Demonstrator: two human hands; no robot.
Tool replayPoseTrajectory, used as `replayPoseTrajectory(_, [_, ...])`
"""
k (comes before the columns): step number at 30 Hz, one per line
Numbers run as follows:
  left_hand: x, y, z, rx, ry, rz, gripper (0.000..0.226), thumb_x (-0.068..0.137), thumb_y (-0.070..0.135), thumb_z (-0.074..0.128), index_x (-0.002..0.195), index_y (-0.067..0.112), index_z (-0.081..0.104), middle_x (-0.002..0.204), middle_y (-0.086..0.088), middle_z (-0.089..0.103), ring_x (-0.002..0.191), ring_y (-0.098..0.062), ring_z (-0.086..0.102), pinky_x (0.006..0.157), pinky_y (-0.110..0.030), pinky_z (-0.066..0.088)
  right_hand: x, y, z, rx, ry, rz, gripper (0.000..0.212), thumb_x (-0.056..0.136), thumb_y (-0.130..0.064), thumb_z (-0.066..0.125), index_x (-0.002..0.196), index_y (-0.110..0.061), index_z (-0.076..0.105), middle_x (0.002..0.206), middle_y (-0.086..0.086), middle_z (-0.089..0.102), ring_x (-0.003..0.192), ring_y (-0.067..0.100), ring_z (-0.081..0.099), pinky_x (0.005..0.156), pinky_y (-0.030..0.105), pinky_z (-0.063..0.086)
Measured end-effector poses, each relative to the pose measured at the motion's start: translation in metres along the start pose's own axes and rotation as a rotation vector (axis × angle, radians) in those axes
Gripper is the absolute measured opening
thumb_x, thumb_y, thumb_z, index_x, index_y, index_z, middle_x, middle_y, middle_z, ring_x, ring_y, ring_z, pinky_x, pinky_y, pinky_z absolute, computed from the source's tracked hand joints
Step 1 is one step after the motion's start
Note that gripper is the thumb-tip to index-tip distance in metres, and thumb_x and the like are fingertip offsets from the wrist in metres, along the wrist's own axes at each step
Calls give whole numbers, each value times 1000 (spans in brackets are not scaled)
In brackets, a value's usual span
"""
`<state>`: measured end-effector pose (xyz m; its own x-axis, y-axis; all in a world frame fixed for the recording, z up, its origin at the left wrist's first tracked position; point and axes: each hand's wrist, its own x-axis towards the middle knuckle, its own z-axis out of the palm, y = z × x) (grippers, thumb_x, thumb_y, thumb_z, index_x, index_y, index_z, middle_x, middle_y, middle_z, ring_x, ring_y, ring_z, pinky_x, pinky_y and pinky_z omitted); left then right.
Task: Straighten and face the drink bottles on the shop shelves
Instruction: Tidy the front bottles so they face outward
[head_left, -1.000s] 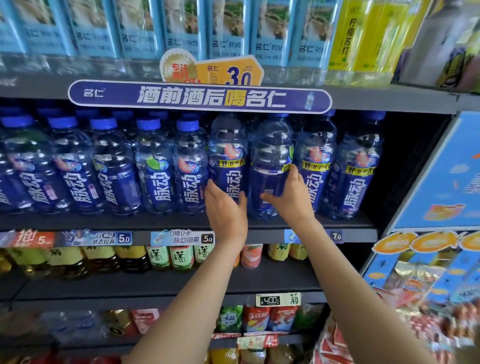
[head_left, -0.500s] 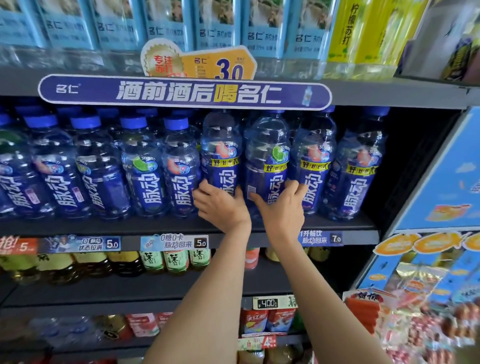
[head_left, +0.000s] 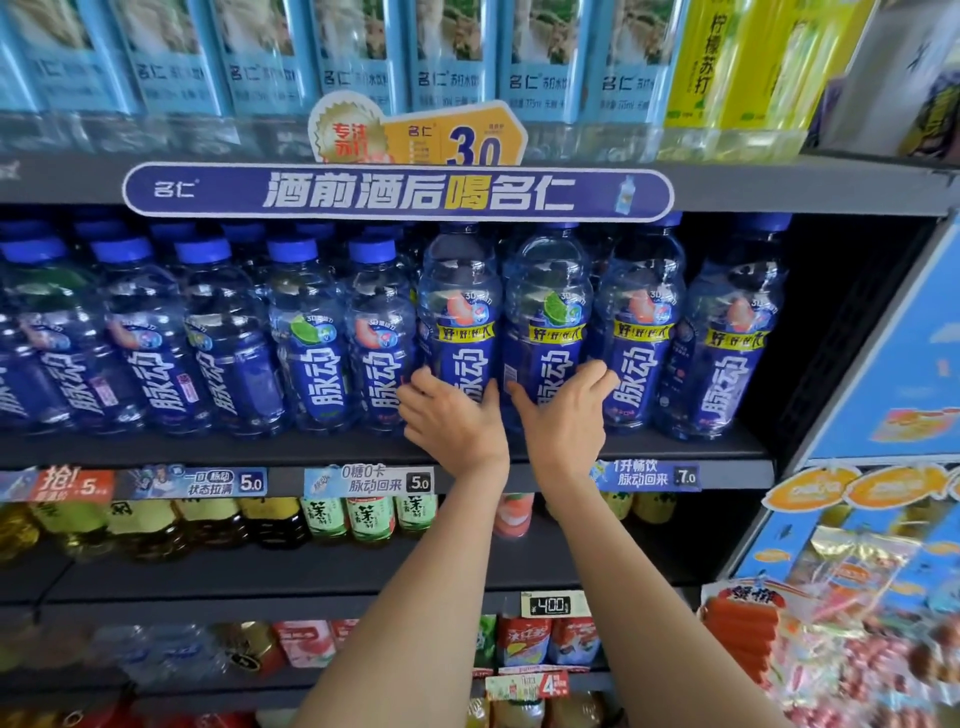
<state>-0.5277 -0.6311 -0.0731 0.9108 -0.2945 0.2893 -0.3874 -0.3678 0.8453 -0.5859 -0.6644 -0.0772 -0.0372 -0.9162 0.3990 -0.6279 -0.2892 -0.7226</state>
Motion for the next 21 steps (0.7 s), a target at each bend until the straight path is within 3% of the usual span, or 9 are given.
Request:
replayPoseTrajectory(4, [1, -1, -2, -29, -11, -16, 70, 75, 37, 75, 126, 5, 39, 129, -14, 40, 121, -30, 37, 94, -41, 33, 2, 6, -10, 65, -51, -41, 65, 77, -42, 72, 115, -3, 37, 119, 10, 39, 100, 29, 55, 62, 31, 39])
replayPoseTrajectory(7, [-4, -3, -1, -120, 8, -39, 67, 75, 31, 75, 125, 5, 41, 130, -15, 40, 121, -31, 37, 94, -43, 33, 4, 20, -20, 252, 88, -115, 49, 84, -37, 67, 109, 0, 44, 115, 12, 41, 86, 32, 56, 62, 30, 37])
replayPoseTrajectory(9, [-12, -6, 1, -192, 50, -23, 61, 74, 26, 75, 122, 2, 45, 124, -17, 44, 116, -32, 40, 90, -42, 34, 13, 26, -30, 297, 228, -19, 50, 87, -35, 63, 116, 0, 44, 123, 15, 38, 87, 34, 56, 62, 30, 37])
replayPoseTrajectory(12, [-30, -11, 4, -233, 82, 114, 53, 72, 18, 76, 115, -1, 50, 111, -17, 49, 104, -32, 46, 82, -37, 34, 29, 32, -38, 127, 169, 146, 68, 85, -38, 65, 132, -1, 34, 133, 15, 33, 95, 35, 56, 64, 32, 36])
replayPoseTrajectory(16, [-49, -5, 13, -146, -54, 354, 49, 74, 19, 75, 114, 3, 51, 108, -13, 51, 101, -29, 48, 79, -33, 34, 38, 32, -42, -61, 95, 141, 67, 82, -45, 67, 122, -1, 36, 128, 16, 36, 93, 41, 60, 64, 36, 36])
replayPoseTrajectory(19, [-48, 1, 20, -46, -230, 228, 56, 80, 28, 71, 123, 6, 42, 123, -12, 45, 114, -29, 42, 88, -36, 36, 42, 34, -45, -80, 61, 156, 65, 82, -44, 67, 119, 0, 37, 125, 16, 39, 96, 40, 59, 65, 36, 37])
replayPoseTrajectory(21, [-43, 3, 21, 0, -266, 181, 53, 83, 29, 68, 122, 8, 40, 126, -11, 43, 117, -29, 41, 91, -39, 37, 42, 35, -49, -68, 30, 146, 61, 83, -40, 67, 119, 0, 38, 126, 17, 39, 99, 40, 59, 67, 36, 38])
